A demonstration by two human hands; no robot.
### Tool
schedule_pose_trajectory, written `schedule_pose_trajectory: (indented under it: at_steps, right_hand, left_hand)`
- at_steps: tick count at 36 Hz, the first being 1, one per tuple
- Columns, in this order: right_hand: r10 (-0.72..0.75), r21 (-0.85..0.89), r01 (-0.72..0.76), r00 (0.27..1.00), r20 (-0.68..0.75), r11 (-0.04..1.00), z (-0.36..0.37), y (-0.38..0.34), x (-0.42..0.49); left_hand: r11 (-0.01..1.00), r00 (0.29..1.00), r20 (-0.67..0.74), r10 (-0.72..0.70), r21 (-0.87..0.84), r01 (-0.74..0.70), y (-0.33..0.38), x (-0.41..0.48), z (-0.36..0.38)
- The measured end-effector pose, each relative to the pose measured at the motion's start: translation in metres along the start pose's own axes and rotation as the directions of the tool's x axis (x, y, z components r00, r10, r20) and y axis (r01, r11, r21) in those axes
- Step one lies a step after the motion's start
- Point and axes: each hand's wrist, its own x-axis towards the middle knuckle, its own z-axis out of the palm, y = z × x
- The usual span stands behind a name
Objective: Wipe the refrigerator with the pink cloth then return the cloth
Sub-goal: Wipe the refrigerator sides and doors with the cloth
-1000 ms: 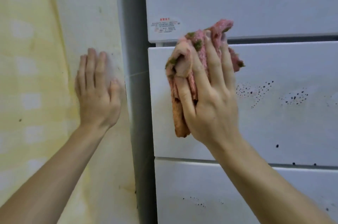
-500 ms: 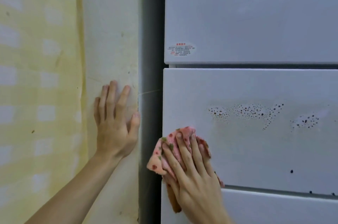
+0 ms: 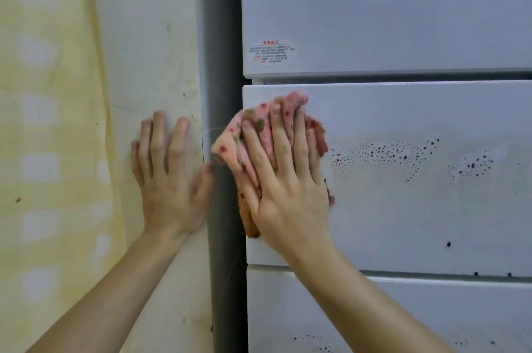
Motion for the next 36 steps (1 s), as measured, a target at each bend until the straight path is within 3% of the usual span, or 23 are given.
schedule_pose_trajectory:
  at_steps: [6, 10, 17, 21, 24, 29, 33, 36]
  right_hand:
    - [-0.116, -0.006, 0.118, 0.984, 0.138, 0.993, -0.008, 0.004, -0.063]
    - [-0.213, 0.028, 0.212, 0.967, 0.141, 0.977, -0.013, 0.024, -0.059]
    - [0.004, -0.022, -0.004, 1.000, -0.019, 1.000, -0.014, 0.039, 0.029]
    - [0.096, -0.022, -0.097, 0.994, -0.047, 0.995, -0.008, 0.025, 0.023]
    - [0.010, 0.011, -0.010, 1.000, 0.002, 1.000, -0.010, 0.018, -0.014]
    - [-0.193, 0.000, 0.197, 0.960, 0.203, 0.980, -0.024, 0.034, -0.069]
    - [-0.349, 0.085, 0.339, 0.915, 0.201, 0.937, -0.037, 0.067, -0.066]
    - [-0.331, 0.066, 0.324, 0.926, 0.183, 0.944, -0.042, 0.084, -0.052]
  left_hand:
    - [1.000, 1.000, 0.015, -0.006, -0.018, 0.007, 0.007, 0.001, -0.005]
    - [0.999, 0.999, 0.011, 0.046, -0.016, -0.045, 0.006, 0.007, -0.009]
    - [0.997, 0.998, 0.006, 0.060, -0.041, -0.059, 0.007, 0.010, -0.010]
    - [0.997, 1.000, 0.024, 0.015, -0.072, -0.014, 0.015, 0.008, -0.008]
    - [0.996, 1.000, 0.029, -0.002, -0.094, 0.005, 0.020, 0.006, -0.006]
    - [0.995, 0.999, 0.046, -0.003, -0.100, 0.007, 0.022, 0.006, -0.009]
    - [0.994, 0.999, 0.053, -0.008, -0.105, 0.013, 0.021, 0.007, -0.010]
    - [0.995, 0.999, 0.051, -0.005, -0.100, 0.010, 0.021, 0.007, -0.010]
